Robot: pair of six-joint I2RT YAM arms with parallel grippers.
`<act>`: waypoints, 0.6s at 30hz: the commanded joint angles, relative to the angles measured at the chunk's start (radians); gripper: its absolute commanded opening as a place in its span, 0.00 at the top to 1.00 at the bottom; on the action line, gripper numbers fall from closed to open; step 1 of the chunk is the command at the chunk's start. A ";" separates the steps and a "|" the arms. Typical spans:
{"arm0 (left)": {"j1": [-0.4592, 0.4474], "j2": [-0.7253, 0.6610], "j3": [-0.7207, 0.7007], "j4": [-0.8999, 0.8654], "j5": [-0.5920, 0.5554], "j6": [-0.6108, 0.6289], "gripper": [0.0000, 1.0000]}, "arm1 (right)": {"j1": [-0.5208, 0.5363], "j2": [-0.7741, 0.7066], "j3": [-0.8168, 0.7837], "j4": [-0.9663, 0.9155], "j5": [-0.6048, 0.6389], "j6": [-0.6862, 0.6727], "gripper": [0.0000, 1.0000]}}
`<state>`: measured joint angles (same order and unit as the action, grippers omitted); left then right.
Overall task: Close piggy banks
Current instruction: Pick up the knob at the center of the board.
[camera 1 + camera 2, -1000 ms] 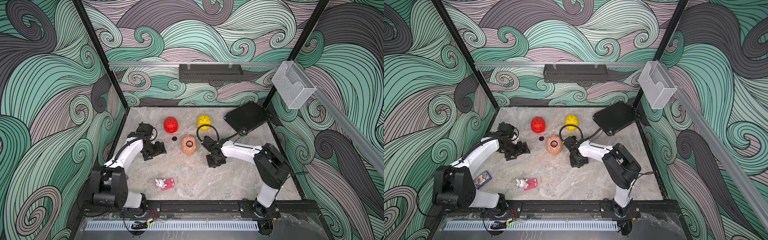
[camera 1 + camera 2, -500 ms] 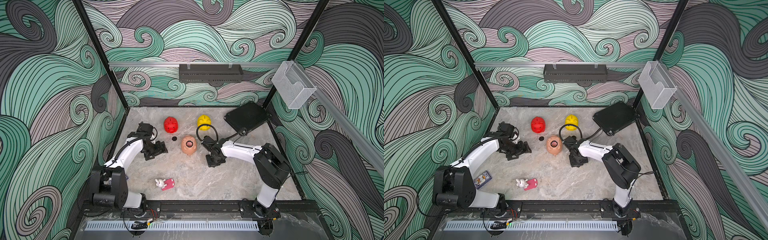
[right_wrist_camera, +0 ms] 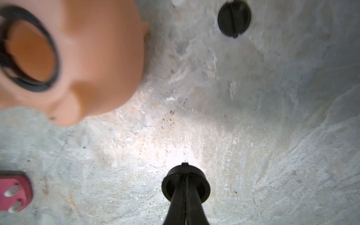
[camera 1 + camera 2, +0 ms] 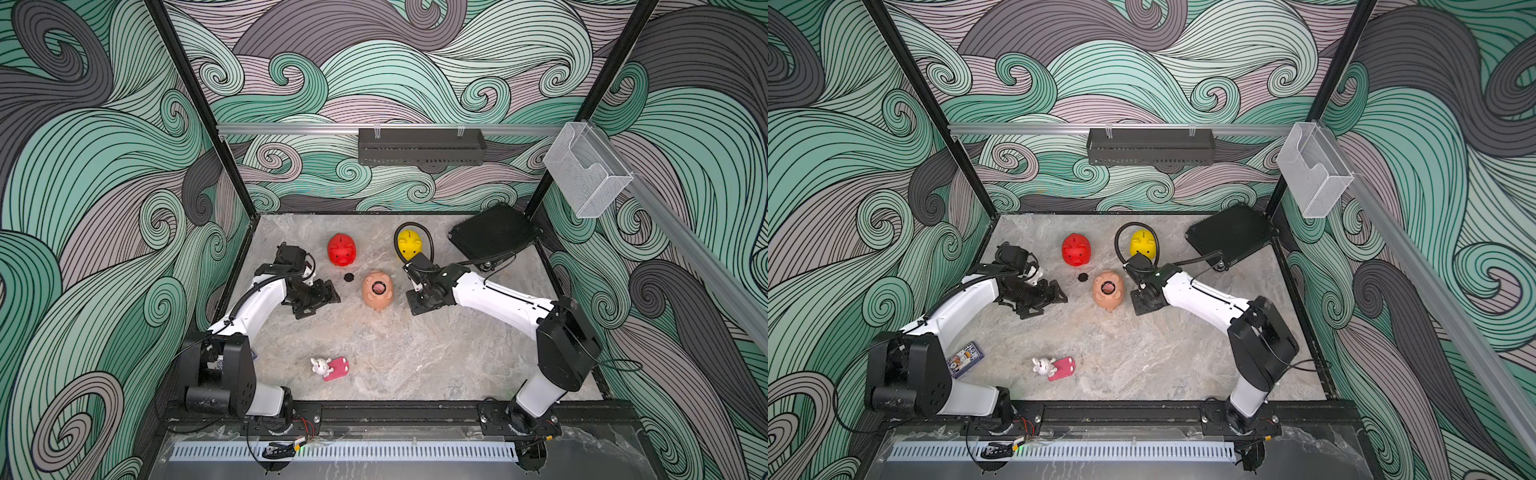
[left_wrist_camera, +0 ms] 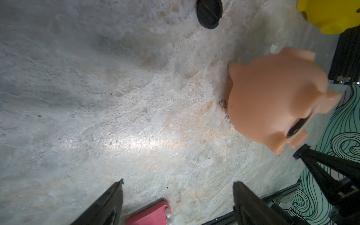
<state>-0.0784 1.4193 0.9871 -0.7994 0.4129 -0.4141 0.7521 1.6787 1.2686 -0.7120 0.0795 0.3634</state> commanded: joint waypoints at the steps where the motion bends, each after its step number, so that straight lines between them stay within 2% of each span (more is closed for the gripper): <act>1: 0.008 0.031 0.030 0.023 0.071 -0.014 0.13 | -0.005 -0.020 0.068 -0.046 -0.011 -0.076 1.00; 9: 0.009 0.055 0.044 0.059 0.151 -0.036 0.14 | -0.003 0.028 0.237 -0.060 -0.100 -0.349 1.00; 18: 0.008 0.082 0.050 0.112 0.224 -0.068 0.14 | -0.001 0.098 0.368 -0.076 -0.261 -0.573 1.00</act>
<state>-0.0788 1.4857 0.9989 -0.7158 0.5838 -0.4618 0.7521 1.7504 1.6020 -0.7597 -0.1032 -0.0952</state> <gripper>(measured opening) 0.858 0.056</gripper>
